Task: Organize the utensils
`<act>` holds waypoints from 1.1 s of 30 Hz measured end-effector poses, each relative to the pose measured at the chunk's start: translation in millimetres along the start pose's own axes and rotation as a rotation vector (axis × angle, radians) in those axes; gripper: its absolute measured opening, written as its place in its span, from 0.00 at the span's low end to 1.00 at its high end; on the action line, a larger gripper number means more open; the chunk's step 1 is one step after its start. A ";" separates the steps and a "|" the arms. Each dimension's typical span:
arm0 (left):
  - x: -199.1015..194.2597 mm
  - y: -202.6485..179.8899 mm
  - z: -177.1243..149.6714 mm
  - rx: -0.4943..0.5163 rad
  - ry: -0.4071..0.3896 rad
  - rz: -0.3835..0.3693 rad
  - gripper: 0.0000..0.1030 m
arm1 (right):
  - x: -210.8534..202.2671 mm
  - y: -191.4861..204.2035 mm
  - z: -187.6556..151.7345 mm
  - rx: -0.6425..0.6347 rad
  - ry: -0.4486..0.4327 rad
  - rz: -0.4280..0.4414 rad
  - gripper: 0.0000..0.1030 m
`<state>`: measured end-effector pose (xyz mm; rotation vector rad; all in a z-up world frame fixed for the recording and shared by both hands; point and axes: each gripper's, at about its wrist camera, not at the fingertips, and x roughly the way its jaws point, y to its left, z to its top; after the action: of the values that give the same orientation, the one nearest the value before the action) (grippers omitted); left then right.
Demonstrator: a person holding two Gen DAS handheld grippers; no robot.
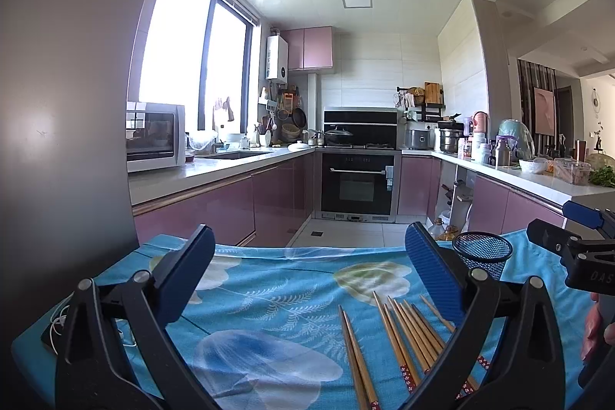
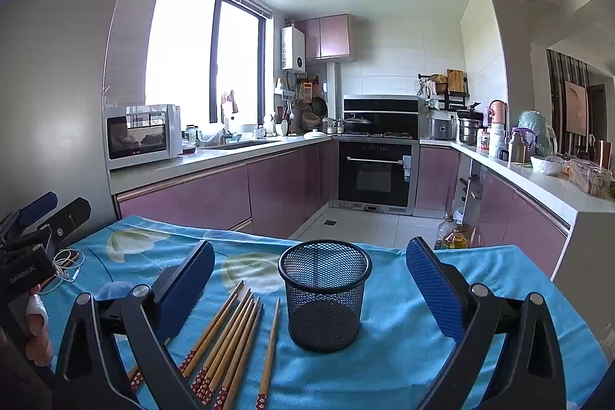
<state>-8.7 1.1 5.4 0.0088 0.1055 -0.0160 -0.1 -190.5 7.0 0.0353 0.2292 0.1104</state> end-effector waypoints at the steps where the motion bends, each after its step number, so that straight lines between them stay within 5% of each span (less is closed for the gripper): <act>1: -0.6 0.3 0.0 0.000 0.000 0.000 0.95 | 0.2 0.1 0.0 0.000 0.000 0.001 0.94; 33: -1.1 0.1 -0.2 -0.003 -0.002 -0.002 0.95 | 4.2 -3.5 -2.3 0.003 0.007 0.006 0.94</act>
<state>-9.8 1.2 5.3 0.0056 0.1039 -0.0176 3.8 -193.4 3.7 0.0388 0.2367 0.1158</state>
